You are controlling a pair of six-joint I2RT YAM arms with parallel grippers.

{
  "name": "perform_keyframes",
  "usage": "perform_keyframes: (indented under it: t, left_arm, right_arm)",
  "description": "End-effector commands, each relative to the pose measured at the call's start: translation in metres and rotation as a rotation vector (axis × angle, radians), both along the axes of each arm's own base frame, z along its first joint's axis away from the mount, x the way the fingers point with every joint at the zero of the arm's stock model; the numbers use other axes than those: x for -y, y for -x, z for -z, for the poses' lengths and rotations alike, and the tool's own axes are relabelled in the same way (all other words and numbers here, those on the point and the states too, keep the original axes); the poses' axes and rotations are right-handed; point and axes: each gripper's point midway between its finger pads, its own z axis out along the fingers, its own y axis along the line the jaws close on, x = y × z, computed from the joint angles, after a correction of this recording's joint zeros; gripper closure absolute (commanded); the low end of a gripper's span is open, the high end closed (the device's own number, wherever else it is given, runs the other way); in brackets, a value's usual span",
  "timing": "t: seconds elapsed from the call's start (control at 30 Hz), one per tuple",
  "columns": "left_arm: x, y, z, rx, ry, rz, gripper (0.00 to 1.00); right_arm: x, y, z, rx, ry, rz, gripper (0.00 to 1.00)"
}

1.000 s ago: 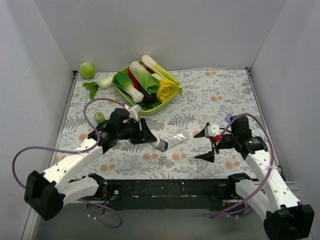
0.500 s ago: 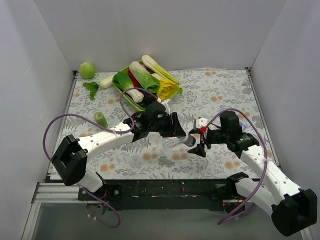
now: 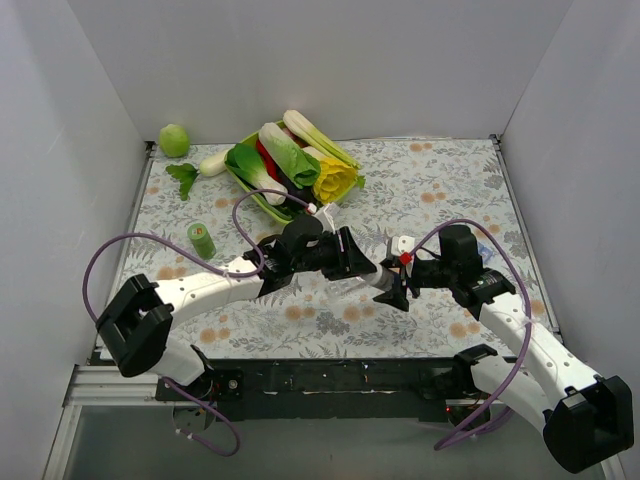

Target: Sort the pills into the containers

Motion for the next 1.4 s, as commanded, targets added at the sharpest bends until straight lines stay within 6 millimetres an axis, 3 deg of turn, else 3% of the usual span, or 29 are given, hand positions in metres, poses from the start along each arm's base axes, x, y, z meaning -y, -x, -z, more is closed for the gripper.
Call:
perform_keyframes:
  t: [0.0,0.2,0.3,0.4,0.43,0.53,0.57,0.6,0.63,0.7,0.73,0.77,0.83,0.87,0.93,0.97,1.07,1.37]
  left_arm:
    - [0.004,0.006,-0.049,0.052,0.151,0.015,1.00]
    - [0.002,0.012,-0.052,0.042,0.173,0.029,1.00]
    - [-0.002,0.015,-0.048,0.035,0.171,0.027,1.00]
    - [-0.006,0.017,-0.045,0.026,0.174,0.017,1.00]
    - [-0.006,0.017,-0.045,0.028,0.177,0.014,1.00]
    - [-0.007,0.017,-0.045,0.024,0.181,0.007,1.00]
    - [-0.007,0.017,-0.046,0.022,0.182,0.006,0.97]
    - [-0.008,0.018,-0.046,0.024,0.183,0.010,0.86]
    - [-0.010,0.019,-0.051,0.058,0.184,0.017,0.57]
    - [-0.016,0.019,-0.057,0.122,0.165,0.024,0.36]
    - [-0.023,0.021,-0.073,0.247,0.164,0.050,0.28]
    - [-0.028,0.023,-0.077,0.315,0.144,0.071,0.17]
    - [-0.038,0.029,-0.087,0.446,0.129,0.116,0.12]
    - [-0.047,0.043,-0.092,0.598,0.120,0.212,0.07]
    - [-0.054,0.059,-0.088,0.744,0.114,0.320,0.03]
    - [-0.061,0.079,-0.081,0.865,0.141,0.426,0.02]
    - [-0.066,0.092,-0.072,0.981,0.125,0.508,0.02]
    - [-0.024,0.089,-0.071,1.134,0.039,0.612,0.03]
  right_arm:
    - [-0.005,0.001,-0.006,0.034,-0.035,-0.042,0.16]
    - [-0.002,-0.001,-0.007,0.046,-0.034,-0.031,0.21]
    - [-0.001,-0.002,-0.012,0.051,-0.051,-0.032,0.31]
    - [-0.001,0.000,-0.017,0.043,-0.069,-0.047,0.58]
    - [-0.001,0.003,-0.017,0.032,-0.071,-0.059,0.75]
    - [-0.003,0.011,-0.022,0.021,-0.099,-0.105,0.92]
    - [-0.004,0.014,-0.023,0.015,-0.106,-0.119,0.94]
    - [-0.005,0.018,-0.025,0.009,-0.114,-0.130,0.94]
    - [-0.005,0.020,-0.027,0.007,-0.122,-0.140,0.96]
    - [-0.004,0.024,-0.027,-0.007,-0.117,-0.144,0.96]
    - [-0.003,0.025,-0.027,-0.010,-0.115,-0.147,0.97]
    - [-0.002,0.026,-0.026,-0.009,-0.111,-0.150,0.97]
    - [-0.001,0.032,-0.027,-0.013,-0.117,-0.162,0.98]
    - [-0.001,0.034,-0.027,-0.012,-0.121,-0.169,0.98]
    - [-0.001,0.040,-0.029,0.000,-0.123,-0.201,0.98]
    - [-0.002,0.045,-0.032,0.017,-0.133,-0.233,0.98]
    - [-0.002,0.052,-0.037,0.058,-0.141,-0.299,0.98]
    - [-0.005,0.056,-0.041,0.049,-0.160,-0.343,0.98]
